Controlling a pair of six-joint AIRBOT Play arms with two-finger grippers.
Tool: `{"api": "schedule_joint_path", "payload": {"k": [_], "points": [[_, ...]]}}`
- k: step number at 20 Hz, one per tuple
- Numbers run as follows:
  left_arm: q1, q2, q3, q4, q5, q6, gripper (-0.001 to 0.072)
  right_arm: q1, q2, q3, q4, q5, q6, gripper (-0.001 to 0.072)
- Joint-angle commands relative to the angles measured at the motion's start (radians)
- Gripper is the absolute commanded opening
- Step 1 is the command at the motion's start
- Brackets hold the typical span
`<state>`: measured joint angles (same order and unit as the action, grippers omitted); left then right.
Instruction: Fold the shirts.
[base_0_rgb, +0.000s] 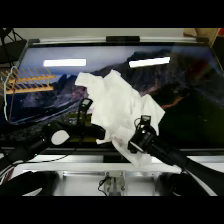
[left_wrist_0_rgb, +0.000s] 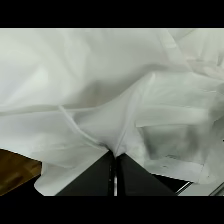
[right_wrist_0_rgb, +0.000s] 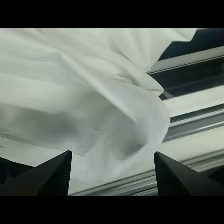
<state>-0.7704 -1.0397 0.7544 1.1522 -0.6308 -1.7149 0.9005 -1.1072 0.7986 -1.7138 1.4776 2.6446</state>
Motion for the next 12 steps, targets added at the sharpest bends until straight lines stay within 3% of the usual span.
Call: {"api": "schedule_joint_path", "payload": {"k": [1, 5, 8, 10, 12], "points": [[-0.001, 0.001, 0.0, -0.001, 0.002, 0.0, 0.0058, 0.005, -0.016, -0.005, -0.049, 0.058, 0.021, 0.0633], [-0.001, 0.001, 0.0, -0.001, 0.003, 0.0, 0.0057, 0.005, -0.055, -0.063, 0.0, -0.045, 0.078, 0.0628], [-0.001, 0.001, 0.0, 0.0, 0.003, 0.0, 0.0057, 0.005, -0.106, -0.086, 0.03, -0.065, 0.053, 0.0363], [-0.001, 0.002, 0.0, 0.0, 0.003, 0.0, 0.0058, -0.002, -0.108, -0.086, 0.027, -0.071, 0.02, 0.0054], [0.003, 0.006, 0.009, -0.001, 0.002, 0.003, 0.0057, -0.014, -0.072, -0.072, 0.011, -0.068, -0.046, 0.0054]]}}
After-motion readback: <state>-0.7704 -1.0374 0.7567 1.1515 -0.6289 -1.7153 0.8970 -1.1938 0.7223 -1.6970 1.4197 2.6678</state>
